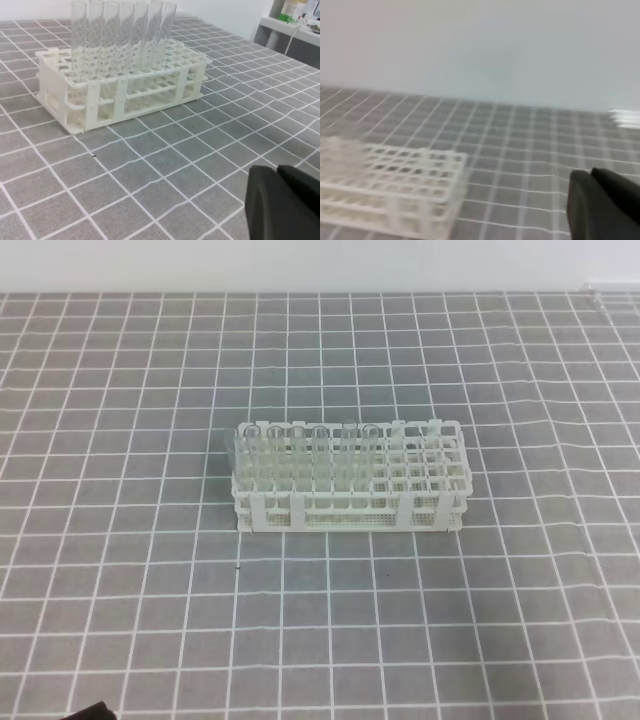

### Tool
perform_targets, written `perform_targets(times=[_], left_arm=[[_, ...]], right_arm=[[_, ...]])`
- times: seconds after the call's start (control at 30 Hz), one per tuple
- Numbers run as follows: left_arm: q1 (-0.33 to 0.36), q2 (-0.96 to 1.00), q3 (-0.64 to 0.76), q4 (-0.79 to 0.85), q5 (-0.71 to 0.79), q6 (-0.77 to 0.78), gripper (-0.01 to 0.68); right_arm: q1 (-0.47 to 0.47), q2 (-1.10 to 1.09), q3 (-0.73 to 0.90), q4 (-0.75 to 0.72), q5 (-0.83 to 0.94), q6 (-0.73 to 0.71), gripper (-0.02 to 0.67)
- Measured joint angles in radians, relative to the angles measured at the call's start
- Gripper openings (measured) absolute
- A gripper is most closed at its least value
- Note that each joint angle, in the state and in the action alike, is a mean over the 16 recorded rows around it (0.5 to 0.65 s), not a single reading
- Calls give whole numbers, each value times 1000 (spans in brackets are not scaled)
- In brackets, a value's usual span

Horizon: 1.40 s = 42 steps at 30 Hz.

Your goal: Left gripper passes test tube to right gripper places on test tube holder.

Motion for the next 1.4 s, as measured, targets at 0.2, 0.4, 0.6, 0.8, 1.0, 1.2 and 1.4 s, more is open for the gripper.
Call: perform_targets(times=[0.2,0.4,0.6,0.8,1.0,1.2,1.4], left_arm=[[0,1,1,0,-1,0,0],[0,1,1,0,-2,0,0],[0,2,2,0,-4,0,-1],[0,2,2,0,-4,0,-1],[1,2,4,0,-6,0,-1],[0,1,2,0,-4,0,0],[0,2,4,0,-4,0,0]], right_arm=[[-181,-208,150,22,-16,-1,-13],[-276,-360,237,42,-11,-3,-13],[-301,-412,256,52,15,-13,-13],[-277,-416,256,60,78,-35,-13],[-252,-416,256,83,179,-55,-13],[-245,-416,256,112,274,-61,-13],[-245,-416,256,126,324,-61,-13]])
